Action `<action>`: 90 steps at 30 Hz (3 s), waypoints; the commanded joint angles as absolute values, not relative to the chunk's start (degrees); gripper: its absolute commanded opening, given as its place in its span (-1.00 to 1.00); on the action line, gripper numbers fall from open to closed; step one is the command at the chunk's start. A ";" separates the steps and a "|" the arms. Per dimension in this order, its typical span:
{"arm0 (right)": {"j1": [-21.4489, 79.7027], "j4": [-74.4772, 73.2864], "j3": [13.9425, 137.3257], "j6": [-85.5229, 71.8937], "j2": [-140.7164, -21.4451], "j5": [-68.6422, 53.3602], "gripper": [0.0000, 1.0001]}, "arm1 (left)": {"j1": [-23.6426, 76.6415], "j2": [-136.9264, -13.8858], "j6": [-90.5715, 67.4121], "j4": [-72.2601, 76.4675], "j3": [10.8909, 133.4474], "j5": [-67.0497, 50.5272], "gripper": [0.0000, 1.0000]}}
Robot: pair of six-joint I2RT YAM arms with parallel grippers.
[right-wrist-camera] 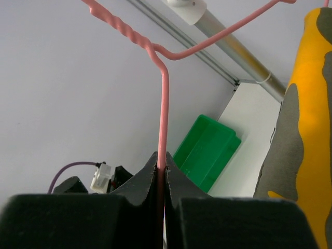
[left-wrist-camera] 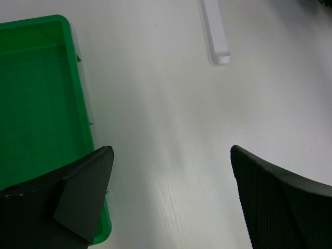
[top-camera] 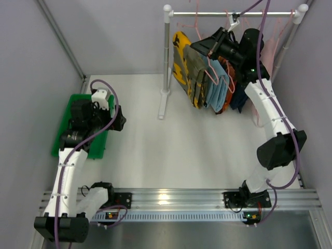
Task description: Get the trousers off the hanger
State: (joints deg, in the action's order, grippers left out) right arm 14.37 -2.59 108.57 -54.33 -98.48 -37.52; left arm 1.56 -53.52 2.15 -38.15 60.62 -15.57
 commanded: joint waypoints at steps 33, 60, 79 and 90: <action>15.47 -10.89 85.34 -58.27 -61.61 -17.06 -1.00 | 58.55 -63.19 10.54 -5.38 67.42 25.44 0.98; 16.96 -13.01 90.70 -60.38 -65.92 -13.53 -1.00 | 71.37 -82.17 3.16 19.25 77.16 35.68 0.97; 17.67 -8.79 92.29 -61.78 -67.41 -16.17 -1.00 | 68.56 -90.17 0.01 19.87 82.35 43.25 0.67; 18.46 -6.94 92.55 -63.02 -68.38 -17.31 -1.00 | 65.83 -91.76 -6.07 17.49 82.62 39.38 0.74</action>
State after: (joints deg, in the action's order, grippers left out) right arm 17.41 -20.38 87.18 -62.26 -69.63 -16.32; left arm 66.11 -91.68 -3.66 15.81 81.47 40.64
